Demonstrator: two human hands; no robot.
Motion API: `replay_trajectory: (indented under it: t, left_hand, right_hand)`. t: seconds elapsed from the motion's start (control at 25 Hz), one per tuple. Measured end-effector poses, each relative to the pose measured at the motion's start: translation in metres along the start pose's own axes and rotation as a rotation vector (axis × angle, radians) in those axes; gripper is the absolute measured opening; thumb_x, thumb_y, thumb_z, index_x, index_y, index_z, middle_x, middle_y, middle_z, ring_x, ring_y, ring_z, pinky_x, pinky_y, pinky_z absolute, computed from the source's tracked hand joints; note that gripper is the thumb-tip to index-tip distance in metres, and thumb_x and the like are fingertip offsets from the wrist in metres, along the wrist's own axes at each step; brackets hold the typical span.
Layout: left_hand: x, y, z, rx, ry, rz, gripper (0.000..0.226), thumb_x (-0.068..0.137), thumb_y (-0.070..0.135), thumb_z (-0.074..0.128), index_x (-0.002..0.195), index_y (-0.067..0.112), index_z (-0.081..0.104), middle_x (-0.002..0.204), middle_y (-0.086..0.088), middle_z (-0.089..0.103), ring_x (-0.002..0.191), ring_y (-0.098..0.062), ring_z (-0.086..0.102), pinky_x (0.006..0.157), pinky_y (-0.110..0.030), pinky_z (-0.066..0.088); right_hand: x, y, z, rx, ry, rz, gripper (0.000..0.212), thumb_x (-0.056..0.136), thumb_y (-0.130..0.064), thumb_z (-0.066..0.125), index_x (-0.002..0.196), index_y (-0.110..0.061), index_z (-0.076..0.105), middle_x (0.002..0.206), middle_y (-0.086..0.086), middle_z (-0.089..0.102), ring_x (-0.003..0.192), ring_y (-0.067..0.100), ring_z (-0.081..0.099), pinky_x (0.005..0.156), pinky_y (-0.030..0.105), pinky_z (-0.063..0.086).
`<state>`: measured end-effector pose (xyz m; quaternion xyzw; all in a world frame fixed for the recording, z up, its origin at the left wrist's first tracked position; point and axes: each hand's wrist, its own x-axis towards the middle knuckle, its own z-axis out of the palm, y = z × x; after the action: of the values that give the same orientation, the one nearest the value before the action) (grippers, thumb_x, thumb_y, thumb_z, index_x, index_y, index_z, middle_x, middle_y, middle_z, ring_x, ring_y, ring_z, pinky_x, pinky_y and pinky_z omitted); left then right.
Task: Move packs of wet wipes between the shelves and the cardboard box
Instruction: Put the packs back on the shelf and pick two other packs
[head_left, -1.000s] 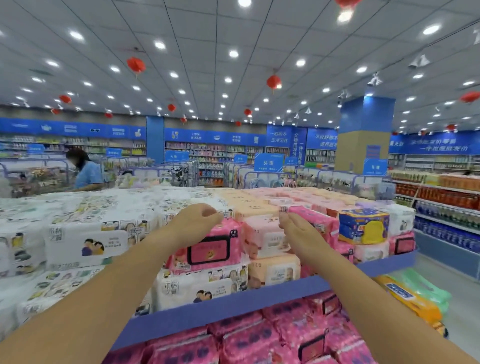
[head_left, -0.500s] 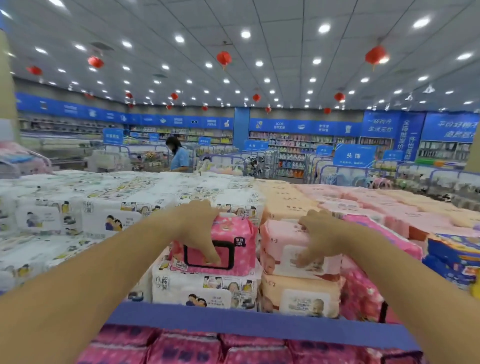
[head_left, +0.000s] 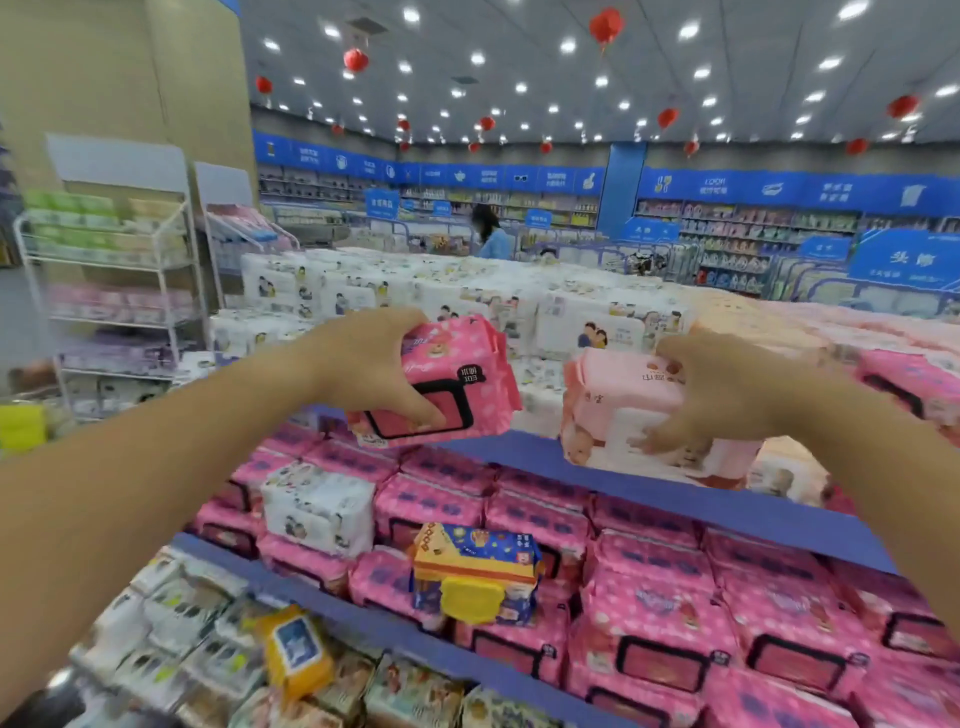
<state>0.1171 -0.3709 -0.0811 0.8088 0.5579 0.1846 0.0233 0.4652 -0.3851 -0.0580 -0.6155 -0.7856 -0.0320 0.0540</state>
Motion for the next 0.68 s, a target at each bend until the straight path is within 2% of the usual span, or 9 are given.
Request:
replay_trajectory:
  t: [0.12,0.2,0.28,0.36,0.4,0.52,0.6,0.64,0.68]
  left_hand:
    - [-0.114,-0.077,-0.009,0.033,-0.069,-0.143,0.091,0.055,0.071,0.085,0.127,0.029,0.049,0.109,0.017,0.055,0.094,-0.013,0.058,0.083,-0.031,0.05]
    - [-0.199,-0.139,-0.013,0.073,-0.128,-0.259,0.088,0.05,0.078,0.081,0.119,0.034,0.052,0.102,0.017,0.058,0.09,-0.014,0.061,0.082,-0.035,0.054]
    - [-0.278,-0.197,-0.009,0.117,-0.187,-0.378,0.091,0.048,0.077,0.081,0.12,0.03,0.052,0.1,0.016,0.055,0.087,-0.012,0.056,0.078,-0.031,0.051]
    - [-0.345,-0.249,-0.005,0.138,-0.286,-0.472,0.078,0.052,0.067,0.087,0.11,0.026,0.053,0.094,0.014,0.055,0.081,-0.013,0.054,0.067,-0.03,0.046]
    - [-0.37,-0.275,-0.002,0.152,-0.326,-0.497,0.072,0.052,0.065,0.087,0.103,0.028,0.053,0.091,0.013,0.056,0.08,-0.015,0.056,0.065,-0.03,0.046]
    - [-0.425,-0.351,0.023,0.207,-0.447,-0.542,0.073,0.05,0.072,0.081,0.103,0.032,0.052,0.094,0.013,0.058,0.084,-0.015,0.058,0.073,-0.034,0.053]
    - [-0.448,-0.407,0.054,0.204,-0.527,-0.55,0.074,0.051,0.076,0.077,0.107,0.035,0.051,0.096,0.015,0.058,0.086,-0.014,0.058,0.077,-0.033,0.054]
    - [-0.455,-0.432,0.072,0.189,-0.566,-0.557,0.073,0.052,0.076,0.076,0.107,0.036,0.05,0.095,0.015,0.057,0.087,-0.013,0.058,0.078,-0.032,0.054]
    - [-0.461,-0.462,0.091,0.166,-0.609,-0.566,0.072,0.052,0.076,0.075,0.107,0.037,0.05,0.095,0.016,0.057,0.087,-0.013,0.059,0.079,-0.032,0.055]
  right_hand:
    - [-0.01,-0.111,0.037,0.108,-0.085,-0.101,0.073,0.058,-0.052,0.091,0.111,-0.017,0.054,0.097,0.002,0.066,0.074,0.02,0.068,0.079,0.044,0.057]
    - [-0.01,-0.199,0.078,0.153,-0.174,-0.179,0.089,0.06,-0.052,0.091,0.128,-0.01,0.05,0.105,0.003,0.065,0.085,0.024,0.069,0.087,0.046,0.055]
    - [-0.009,-0.285,0.123,0.157,-0.221,-0.279,0.087,0.059,-0.054,0.091,0.123,-0.008,0.053,0.109,0.007,0.065,0.096,0.028,0.064,0.088,0.044,0.051]
    - [-0.011,-0.363,0.173,0.178,-0.282,-0.353,0.074,0.056,-0.056,0.091,0.105,-0.014,0.055,0.102,0.008,0.063,0.088,0.025,0.06,0.075,0.039,0.048]
    - [-0.01,-0.397,0.199,0.198,-0.343,-0.374,0.073,0.057,-0.058,0.09,0.103,-0.015,0.053,0.101,0.006,0.06,0.087,0.024,0.059,0.074,0.039,0.048]
    - [-0.006,-0.481,0.281,0.273,-0.507,-0.432,0.078,0.059,-0.064,0.086,0.112,-0.02,0.051,0.11,0.002,0.056,0.092,0.022,0.058,0.081,0.04,0.051]
    - [0.001,-0.531,0.341,0.284,-0.572,-0.443,0.092,0.055,-0.069,0.083,0.125,-0.02,0.05,0.123,0.001,0.057,0.103,0.024,0.059,0.09,0.042,0.052]
    - [0.004,-0.552,0.369,0.291,-0.602,-0.423,0.096,0.054,-0.07,0.083,0.128,-0.02,0.049,0.128,0.0,0.056,0.108,0.024,0.058,0.092,0.041,0.052]
    - [0.008,-0.573,0.402,0.309,-0.64,-0.397,0.091,0.054,-0.071,0.082,0.124,-0.022,0.051,0.125,-0.002,0.057,0.106,0.022,0.059,0.087,0.039,0.052]
